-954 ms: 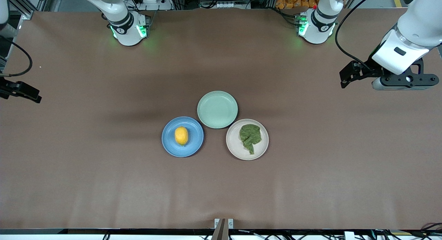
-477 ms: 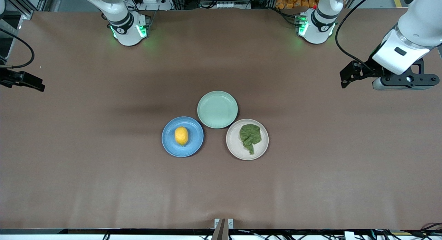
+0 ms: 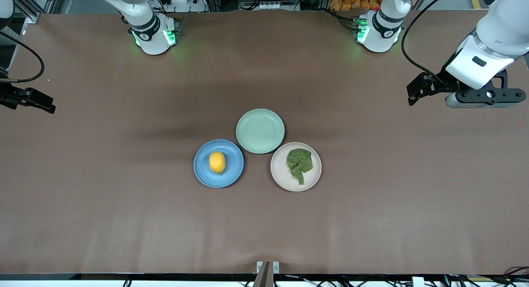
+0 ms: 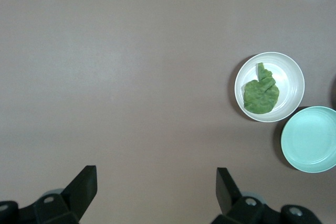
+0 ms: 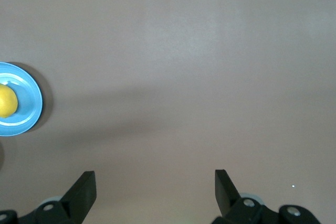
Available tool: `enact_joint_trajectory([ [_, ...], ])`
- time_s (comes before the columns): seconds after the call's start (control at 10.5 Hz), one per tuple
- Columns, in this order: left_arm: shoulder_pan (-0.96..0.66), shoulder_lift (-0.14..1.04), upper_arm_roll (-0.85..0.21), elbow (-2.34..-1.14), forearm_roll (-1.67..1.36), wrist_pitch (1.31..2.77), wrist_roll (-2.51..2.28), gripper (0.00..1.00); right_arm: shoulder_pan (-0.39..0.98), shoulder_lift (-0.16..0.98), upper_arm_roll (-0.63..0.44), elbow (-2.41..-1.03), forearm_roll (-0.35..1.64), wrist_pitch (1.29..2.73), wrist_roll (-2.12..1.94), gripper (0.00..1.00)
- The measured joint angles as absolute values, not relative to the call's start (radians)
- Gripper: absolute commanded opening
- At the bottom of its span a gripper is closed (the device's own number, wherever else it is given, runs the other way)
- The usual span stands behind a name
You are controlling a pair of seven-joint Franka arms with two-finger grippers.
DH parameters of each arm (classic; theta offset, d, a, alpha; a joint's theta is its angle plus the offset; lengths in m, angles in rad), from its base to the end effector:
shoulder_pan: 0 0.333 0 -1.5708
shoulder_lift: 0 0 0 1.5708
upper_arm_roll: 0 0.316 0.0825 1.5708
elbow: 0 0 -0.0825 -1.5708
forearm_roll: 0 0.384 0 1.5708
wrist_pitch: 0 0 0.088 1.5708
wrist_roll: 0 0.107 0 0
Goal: Place lemon and lettuce in plates
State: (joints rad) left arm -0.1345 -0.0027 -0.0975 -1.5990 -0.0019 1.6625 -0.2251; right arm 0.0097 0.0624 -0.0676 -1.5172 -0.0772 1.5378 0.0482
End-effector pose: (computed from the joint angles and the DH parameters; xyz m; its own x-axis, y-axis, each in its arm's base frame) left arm 0.5474 -0.1296 0.6210 0.9979 -0.0063 0.0641 -0.0073 -0.9998 0.0164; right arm 0.5688 -0.0402 0.6122 0.9934 -0.1083 -0.0376 -0.1049 -0.9910 0.0832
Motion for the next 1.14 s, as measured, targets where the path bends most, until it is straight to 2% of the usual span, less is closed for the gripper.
enact_joint_trajectory([
  [0.76,-0.134,-0.003,-0.098,-1.599,-0.002,1.662,-0.225,1.0,0.011,0.049,-0.068,-1.485,-0.073,1.605,0.048,1.0],
  [1.14,-0.134,-0.003,-0.098,-1.599,-0.002,1.662,-0.225,1.0,0.011,0.049,-0.069,-1.485,-0.008,1.62,0.048,1.0],
])
